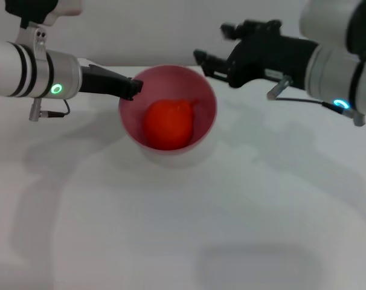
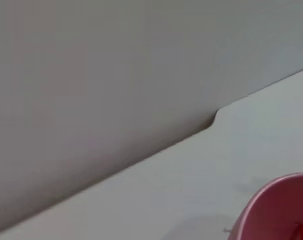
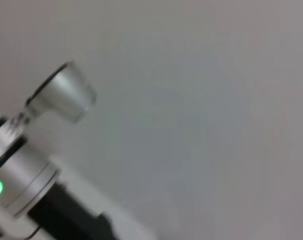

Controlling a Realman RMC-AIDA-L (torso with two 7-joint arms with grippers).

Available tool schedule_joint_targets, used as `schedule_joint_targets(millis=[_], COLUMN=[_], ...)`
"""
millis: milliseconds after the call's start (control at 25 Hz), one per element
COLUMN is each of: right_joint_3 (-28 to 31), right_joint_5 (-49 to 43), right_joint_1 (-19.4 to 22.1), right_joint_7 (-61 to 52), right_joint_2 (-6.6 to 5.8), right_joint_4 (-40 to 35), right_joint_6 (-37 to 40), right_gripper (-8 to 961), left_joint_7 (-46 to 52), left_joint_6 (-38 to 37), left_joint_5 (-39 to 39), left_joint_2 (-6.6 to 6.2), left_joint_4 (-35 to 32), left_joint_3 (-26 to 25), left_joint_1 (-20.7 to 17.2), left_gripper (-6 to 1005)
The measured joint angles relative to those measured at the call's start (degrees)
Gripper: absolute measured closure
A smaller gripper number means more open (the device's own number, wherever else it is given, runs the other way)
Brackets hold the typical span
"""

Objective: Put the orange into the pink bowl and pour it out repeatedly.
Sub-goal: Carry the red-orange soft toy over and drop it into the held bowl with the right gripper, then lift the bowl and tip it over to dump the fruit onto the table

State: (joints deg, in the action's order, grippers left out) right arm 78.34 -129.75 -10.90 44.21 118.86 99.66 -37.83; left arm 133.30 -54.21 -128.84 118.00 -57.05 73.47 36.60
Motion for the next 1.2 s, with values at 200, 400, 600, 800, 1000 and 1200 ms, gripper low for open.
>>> schedule_joint_targets(millis=[200,400,600,800,1000,1200], right_joint_3=[-7.38,-15.8,-21.78,-25.11,-22.43,-20.14], right_joint_5=[0.09,-0.54,-0.41,-0.64,-0.8,-1.03], right_joint_1=[10.69,17.21,16.83,14.3,14.61,15.04], right_joint_7=[7.41,12.38,9.36,-5.21,-23.36,-33.68], right_joint_2=[0.04,0.28,0.18,-0.26,-0.28,-0.35], right_joint_4=[3.83,0.3,-10.82,-23.52,-31.93,-37.99], right_joint_6=[19.83,44.38,73.77,100.81,110.61,112.35], right_gripper=[350,287,289,290,291,292], left_joint_7=[0.48,0.53,0.61,0.38,-0.48,-2.34], left_joint_6=[5.21,9.01,14.72,22.84,31.39,35.4], left_joint_5=[0.01,0.01,0.49,0.75,0.09,-0.4], left_joint_2=[0.1,0.34,0.38,0.39,0.29,0.28], left_joint_4=[-5.41,-7.17,-8.84,-10.37,-12.7,-14.02], left_joint_3=[8.27,12.38,17.22,22.91,29.64,32.53], left_joint_1=[-3.1,-4.19,-5.63,-7.23,-9.42,-10.88], left_gripper=[952,952,951,950,950,949])
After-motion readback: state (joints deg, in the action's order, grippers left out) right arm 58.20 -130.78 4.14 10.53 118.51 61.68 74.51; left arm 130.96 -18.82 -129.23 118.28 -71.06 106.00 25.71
